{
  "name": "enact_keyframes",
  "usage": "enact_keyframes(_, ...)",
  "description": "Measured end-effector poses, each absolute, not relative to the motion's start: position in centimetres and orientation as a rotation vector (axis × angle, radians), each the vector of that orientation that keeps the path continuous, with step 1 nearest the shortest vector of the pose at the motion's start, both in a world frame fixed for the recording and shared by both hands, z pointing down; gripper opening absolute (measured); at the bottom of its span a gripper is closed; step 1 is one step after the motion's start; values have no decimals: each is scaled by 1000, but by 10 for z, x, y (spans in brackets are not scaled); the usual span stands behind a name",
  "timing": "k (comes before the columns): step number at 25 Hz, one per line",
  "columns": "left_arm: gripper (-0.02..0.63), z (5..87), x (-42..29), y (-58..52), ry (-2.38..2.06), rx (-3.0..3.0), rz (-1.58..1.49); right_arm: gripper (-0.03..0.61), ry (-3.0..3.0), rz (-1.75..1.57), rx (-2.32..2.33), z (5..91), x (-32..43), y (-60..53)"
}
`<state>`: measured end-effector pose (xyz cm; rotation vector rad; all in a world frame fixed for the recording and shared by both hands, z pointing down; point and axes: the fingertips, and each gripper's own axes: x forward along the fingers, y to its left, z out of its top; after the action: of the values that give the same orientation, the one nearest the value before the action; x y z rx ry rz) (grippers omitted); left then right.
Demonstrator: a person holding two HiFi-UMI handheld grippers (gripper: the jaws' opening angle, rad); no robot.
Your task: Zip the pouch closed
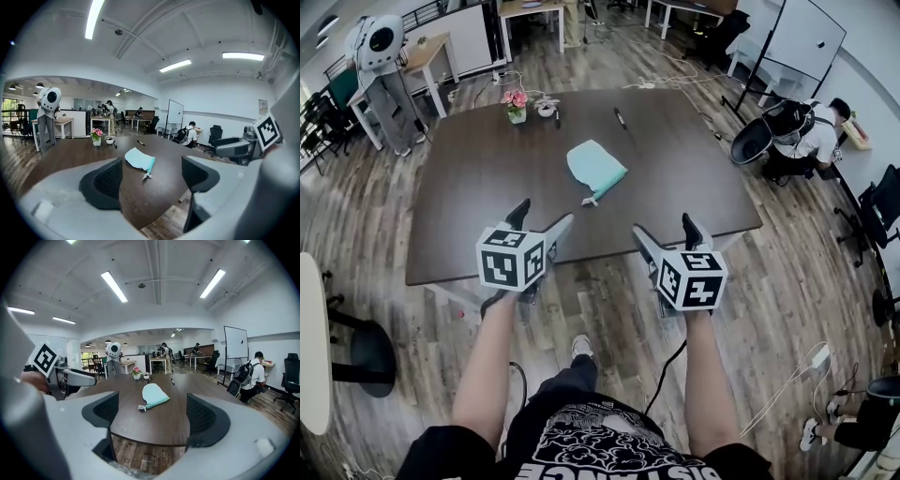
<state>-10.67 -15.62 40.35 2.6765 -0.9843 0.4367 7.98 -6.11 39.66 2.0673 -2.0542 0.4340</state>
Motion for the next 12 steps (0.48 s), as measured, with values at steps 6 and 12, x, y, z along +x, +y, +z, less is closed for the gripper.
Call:
enact_keyframes(6, 397, 406, -100, -207, -975, 2662, 447, 440, -2044, 455, 2044, 396, 86, -117)
enact_keyframes(12, 397, 415, -90, -249, -963, 2649, 454, 440, -2030, 473, 2034, 403, 95, -161)
